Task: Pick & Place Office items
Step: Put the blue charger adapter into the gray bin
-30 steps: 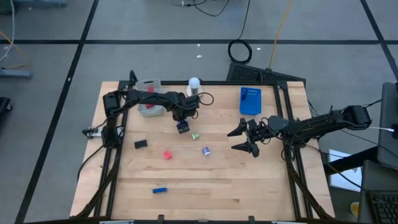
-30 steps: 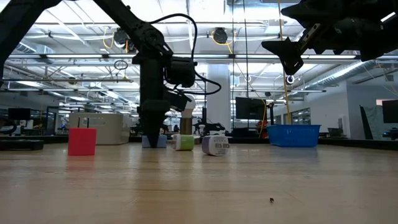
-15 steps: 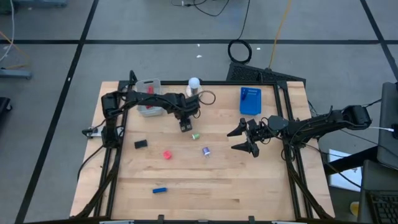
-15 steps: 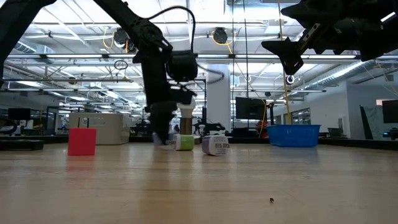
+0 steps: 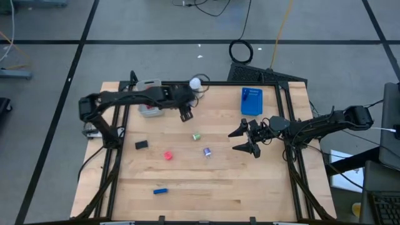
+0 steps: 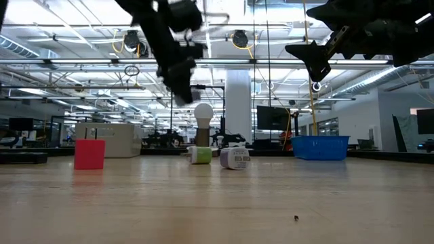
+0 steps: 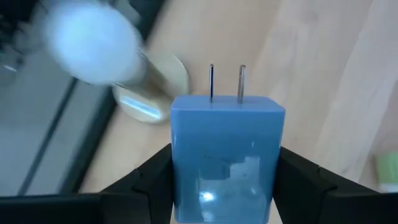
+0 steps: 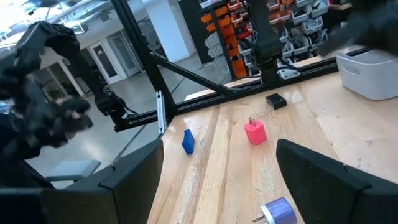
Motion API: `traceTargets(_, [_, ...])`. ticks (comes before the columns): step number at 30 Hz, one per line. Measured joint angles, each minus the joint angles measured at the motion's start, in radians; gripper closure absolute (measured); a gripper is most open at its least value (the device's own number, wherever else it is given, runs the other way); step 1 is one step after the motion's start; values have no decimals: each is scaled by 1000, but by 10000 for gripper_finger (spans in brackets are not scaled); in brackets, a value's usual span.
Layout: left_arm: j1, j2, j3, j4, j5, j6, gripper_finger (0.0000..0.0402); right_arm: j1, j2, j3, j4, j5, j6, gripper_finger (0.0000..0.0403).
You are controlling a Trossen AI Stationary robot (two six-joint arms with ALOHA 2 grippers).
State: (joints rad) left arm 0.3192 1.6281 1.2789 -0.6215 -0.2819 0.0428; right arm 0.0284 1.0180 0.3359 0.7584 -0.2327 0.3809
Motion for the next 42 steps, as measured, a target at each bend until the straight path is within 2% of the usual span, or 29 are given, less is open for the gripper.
traceTargets(12, [60, -269, 1, -84, -208, -58, 193, 0, 0, 0, -7, 0, 0, 101])
traceTargets(21, [146, -322, 1, -217, -323, -122, 193, 0, 0, 0, -16, -3, 0, 101])
traceTargets(26, [202, -321, -34, -164, -318, -115, 193, 0, 0, 0, -27, -3, 0, 101])
traceTargets(30, [257, -331, -98, -86, -263, -105, 193, 0, 0, 0, -37, -3, 0, 101])
traceTargets(34, [299, -386, -208, 76, -222, -103, 193, 0, 0, 0, -37, -4, 0, 101])
traceTargets(39, [371, -490, -373, 270, -64, -117, 193, 0, 0, 0, -38, -4, -3, 101])
traceTargets(42, [406, -546, -450, 286, -60, -138, 193, 0, 0, 0, -38, -3, -3, 101])
